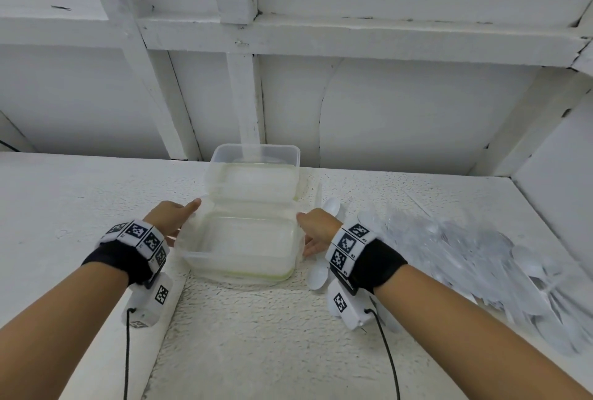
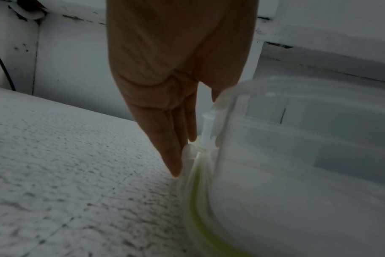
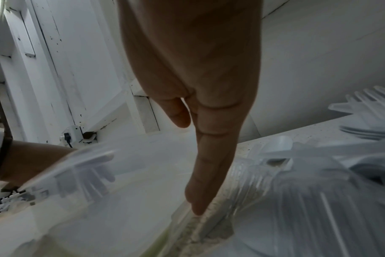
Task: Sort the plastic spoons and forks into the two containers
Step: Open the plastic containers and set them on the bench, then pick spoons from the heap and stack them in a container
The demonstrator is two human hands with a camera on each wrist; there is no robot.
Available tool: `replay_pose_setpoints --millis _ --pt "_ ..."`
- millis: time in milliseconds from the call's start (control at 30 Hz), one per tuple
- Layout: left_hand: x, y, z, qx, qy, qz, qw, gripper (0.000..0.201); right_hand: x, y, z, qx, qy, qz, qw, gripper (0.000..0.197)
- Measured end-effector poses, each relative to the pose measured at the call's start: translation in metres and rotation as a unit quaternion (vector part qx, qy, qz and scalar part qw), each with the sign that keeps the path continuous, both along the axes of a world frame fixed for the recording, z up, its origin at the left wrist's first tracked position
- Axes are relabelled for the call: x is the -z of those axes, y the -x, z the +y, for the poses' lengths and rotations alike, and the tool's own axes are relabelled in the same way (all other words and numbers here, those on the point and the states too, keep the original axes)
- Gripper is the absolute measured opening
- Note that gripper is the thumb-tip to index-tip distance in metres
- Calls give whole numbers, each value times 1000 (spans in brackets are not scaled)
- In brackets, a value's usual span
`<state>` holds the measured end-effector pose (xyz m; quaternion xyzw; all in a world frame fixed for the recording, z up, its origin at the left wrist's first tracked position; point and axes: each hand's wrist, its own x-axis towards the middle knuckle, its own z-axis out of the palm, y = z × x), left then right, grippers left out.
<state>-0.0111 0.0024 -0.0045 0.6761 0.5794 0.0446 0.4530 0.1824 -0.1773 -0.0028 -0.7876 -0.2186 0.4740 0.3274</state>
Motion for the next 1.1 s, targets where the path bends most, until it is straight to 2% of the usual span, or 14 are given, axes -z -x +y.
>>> replay_pose_setpoints --millis 133,200,267,333,433,500,600,700,767,833,900,933,1000,1100 --pt "-2 1 -3 0 -19 26 999 51 -8 -4 -13 -8 19 -23 1000 41" --pt "-4 1 -10 19 -158 39 987 47 -16 -10 -30 -27 -4 -49 998 39" --pt "-10 -2 -33 77 -335 -21 939 33 -24 -16 -55 -74 -29 -99 992 34" --pt "-18 -6 -74 189 -431 -90 877 19 -27 -19 -83 -121 -44 -162 978 28" --pt "-14 -17 -143 393 -422 -60 815 24 -20 -22 -121 -173 -51 -263 948 27" --pt "-1 -33 -174 487 -388 65 780 34 -12 -22 -140 -190 -56 -300 933 28" --pt "21 -61 -192 512 -354 210 754 34 1 -20 -157 -210 -49 -325 921 29" --pt "29 -76 -196 493 -352 248 756 25 12 -15 -165 -233 -52 -344 908 30" --pt "30 -77 -197 498 -363 265 741 22 17 -12 -167 -247 -62 -365 896 31" --pt "29 -74 -197 490 -389 251 739 22 21 -11 -167 -259 -77 -388 881 31" --pt "29 -65 -197 464 -430 174 755 15 24 -9 -166 -267 -100 -426 859 30" --pt "27 -59 -197 457 -449 130 756 10 25 -7 -165 -278 -118 -459 835 26" --pt "27 -47 -195 460 -479 62 745 26 28 -2 -163 -295 -152 -531 780 19" --pt "33 -35 -191 471 -494 -53 729 19 36 3 -159 -344 -144 -594 713 32"
